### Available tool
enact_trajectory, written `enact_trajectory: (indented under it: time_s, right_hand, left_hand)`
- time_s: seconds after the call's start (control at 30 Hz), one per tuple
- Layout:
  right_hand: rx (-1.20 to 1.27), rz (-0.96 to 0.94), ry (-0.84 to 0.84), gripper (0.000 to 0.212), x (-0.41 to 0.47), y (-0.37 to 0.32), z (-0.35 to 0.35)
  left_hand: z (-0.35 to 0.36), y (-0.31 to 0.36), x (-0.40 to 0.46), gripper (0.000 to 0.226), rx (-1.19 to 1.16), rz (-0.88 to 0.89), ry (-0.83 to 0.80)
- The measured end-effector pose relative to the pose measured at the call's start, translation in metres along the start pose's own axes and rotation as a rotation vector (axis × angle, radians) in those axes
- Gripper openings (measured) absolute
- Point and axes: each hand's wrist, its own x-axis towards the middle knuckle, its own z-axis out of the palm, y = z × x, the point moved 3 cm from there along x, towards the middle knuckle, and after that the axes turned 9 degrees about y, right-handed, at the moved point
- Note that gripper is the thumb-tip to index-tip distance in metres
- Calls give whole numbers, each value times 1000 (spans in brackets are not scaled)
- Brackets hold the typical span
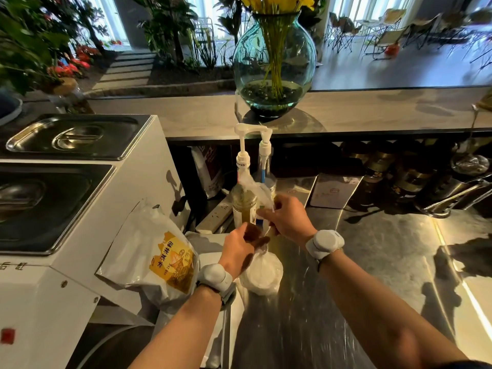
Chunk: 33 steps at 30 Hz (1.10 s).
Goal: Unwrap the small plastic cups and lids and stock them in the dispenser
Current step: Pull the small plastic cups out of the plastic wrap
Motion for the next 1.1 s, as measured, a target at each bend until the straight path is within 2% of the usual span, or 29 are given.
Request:
enact_trajectory:
  time_s: [0.07, 0.13, 0.27, 0.33, 0.53, 0.63, 0.8, 1.1]
  right_hand:
    - [91, 48, -18, 41, 1, -1, -1]
    - [198, 71, -42, 39, 2, -1, -5]
    - [226, 93, -121, 12, 4, 13, -9]
    - [212, 105, -184, 6, 1, 23, -5]
    - [136, 83, -189, 17, -13, 32, 6]
    - [117, 92, -190, 14, -15, 38, 10]
    - [104, 14, -122, 18, -14, 38, 15]
    - [177, 100, -229, 28, -21, 41, 17]
  left_hand:
    - [-3, 0, 1, 19, -47, -14, 26]
    - [-5, 2, 0, 22, -62, -7, 31]
    - [-4, 1, 5, 14, -88, 25, 49]
    - [-3, 3, 5, 17, -133, 61, 59]
    - [-6, -1, 1, 21, -141, 73, 18]
    - [-8, -5, 1, 22, -123, 84, -2]
    - [-6, -5, -1, 26, -31, 93, -39]
    - [-12, -3, 2, 28, -125, 50, 9]
